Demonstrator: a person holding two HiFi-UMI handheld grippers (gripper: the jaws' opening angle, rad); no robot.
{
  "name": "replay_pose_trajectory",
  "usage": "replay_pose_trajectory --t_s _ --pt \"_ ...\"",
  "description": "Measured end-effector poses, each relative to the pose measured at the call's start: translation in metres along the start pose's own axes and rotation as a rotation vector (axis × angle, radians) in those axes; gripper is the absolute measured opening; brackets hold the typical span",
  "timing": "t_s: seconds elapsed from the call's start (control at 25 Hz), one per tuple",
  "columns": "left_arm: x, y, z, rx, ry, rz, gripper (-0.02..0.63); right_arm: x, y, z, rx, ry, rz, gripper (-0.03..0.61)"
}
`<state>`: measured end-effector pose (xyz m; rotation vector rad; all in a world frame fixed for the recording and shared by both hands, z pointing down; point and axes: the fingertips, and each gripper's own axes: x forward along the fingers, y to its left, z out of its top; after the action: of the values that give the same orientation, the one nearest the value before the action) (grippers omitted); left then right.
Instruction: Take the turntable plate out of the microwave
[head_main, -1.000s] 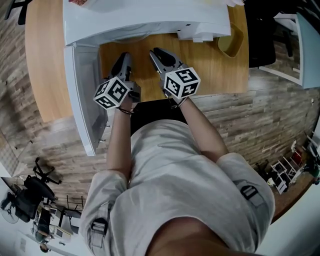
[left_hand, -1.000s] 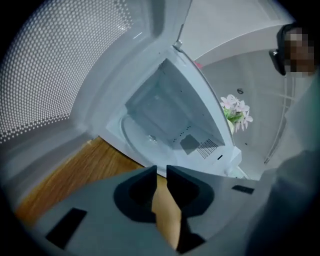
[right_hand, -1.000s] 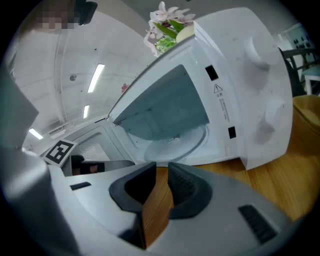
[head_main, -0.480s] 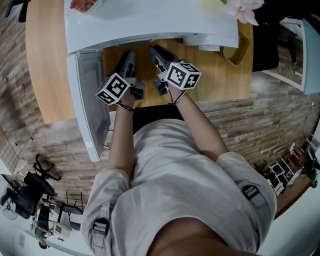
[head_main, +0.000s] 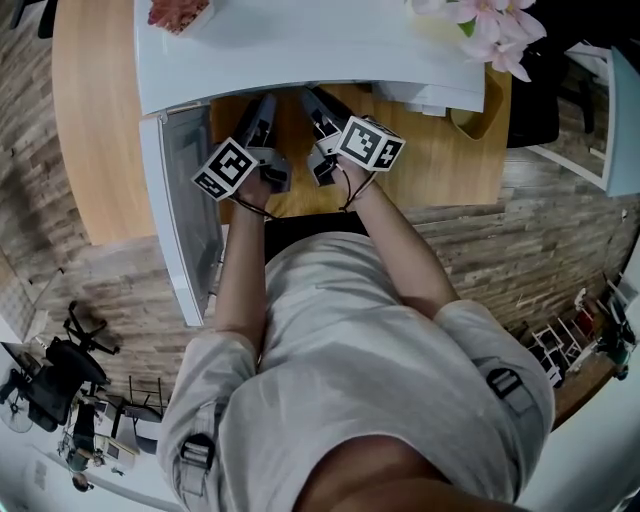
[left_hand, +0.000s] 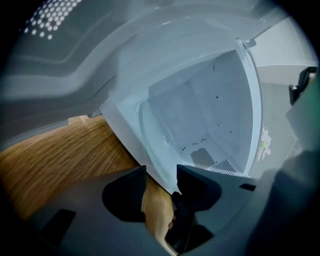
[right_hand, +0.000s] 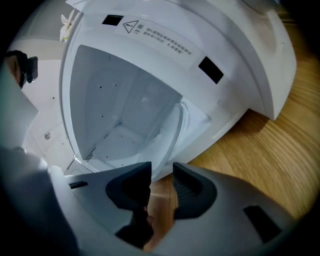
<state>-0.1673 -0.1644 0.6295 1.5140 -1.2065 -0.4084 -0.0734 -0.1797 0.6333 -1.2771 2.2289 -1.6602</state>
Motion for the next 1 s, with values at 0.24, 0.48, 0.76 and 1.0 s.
replay_pose_trajectory --t_s 0.24,0.48,0.76,1.0 --pt "0.008 0.000 0.001 0.017 0.008 0.006 0.145 0.006 0.007 0.001 0.043 -0.001 0.046 0.113" --pt "0.006 -0.002 -0.001 0.022 -0.001 0.003 0.103 0.002 0.011 0.000 0.014 0.011 0.052 0.078" --pt "-0.004 0.000 -0.011 0.034 0.014 -0.007 0.106 -0.011 0.004 -0.009 -0.021 0.042 0.020 0.081" --pt "-0.002 0.011 0.000 -0.025 -0.048 -0.006 0.170 -0.015 0.006 -0.009 -0.031 0.058 0.047 0.081"
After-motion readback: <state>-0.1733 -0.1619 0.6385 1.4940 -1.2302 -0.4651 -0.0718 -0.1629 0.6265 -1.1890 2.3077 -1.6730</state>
